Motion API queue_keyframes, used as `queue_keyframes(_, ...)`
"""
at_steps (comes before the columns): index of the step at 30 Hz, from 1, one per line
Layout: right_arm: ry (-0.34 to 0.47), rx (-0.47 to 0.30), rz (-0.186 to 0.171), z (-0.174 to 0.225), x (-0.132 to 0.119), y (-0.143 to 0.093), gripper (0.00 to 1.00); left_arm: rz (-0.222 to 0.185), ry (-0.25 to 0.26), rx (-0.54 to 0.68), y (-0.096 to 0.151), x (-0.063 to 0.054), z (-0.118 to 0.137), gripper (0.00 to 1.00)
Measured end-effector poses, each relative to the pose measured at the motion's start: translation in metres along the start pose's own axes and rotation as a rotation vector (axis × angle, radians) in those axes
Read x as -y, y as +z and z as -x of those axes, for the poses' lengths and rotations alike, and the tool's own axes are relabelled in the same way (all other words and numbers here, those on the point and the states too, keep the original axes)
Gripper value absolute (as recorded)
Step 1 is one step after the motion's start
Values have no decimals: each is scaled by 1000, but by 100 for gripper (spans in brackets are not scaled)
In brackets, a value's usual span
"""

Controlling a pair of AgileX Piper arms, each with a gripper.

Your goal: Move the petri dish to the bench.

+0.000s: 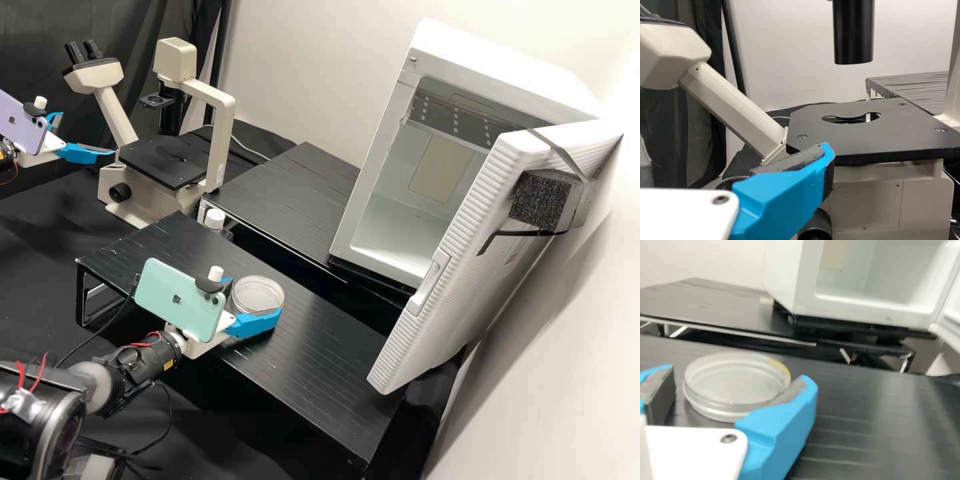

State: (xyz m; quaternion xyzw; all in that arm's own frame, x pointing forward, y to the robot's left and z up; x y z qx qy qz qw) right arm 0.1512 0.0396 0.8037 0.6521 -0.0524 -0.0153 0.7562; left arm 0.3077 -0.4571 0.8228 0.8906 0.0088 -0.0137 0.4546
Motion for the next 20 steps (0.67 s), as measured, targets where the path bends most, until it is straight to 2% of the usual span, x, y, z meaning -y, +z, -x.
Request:
queue_keyframes(7, 163, -77, -9, 20, -18, -15, 100, 0, 0, 0, 0, 0, 0, 100)
queue_keyframes(12, 189, -109, -22, 26, -24, -16, 100, 0, 0, 0, 0, 0, 0, 100)
queue_keyframes(14, 193, -130, -42, 28, -27, -18, 100, 0, 0, 0, 0, 0, 0, 100)
queue_keyframes(17, 196, -161, -103, 31, -29, -19, 100, 0, 0, 0, 0, 0, 0, 100)
queue_keyframes(20, 190, -170, -141, 31, -29, -20, 100, 0, 0, 0, 0, 0, 0, 100)
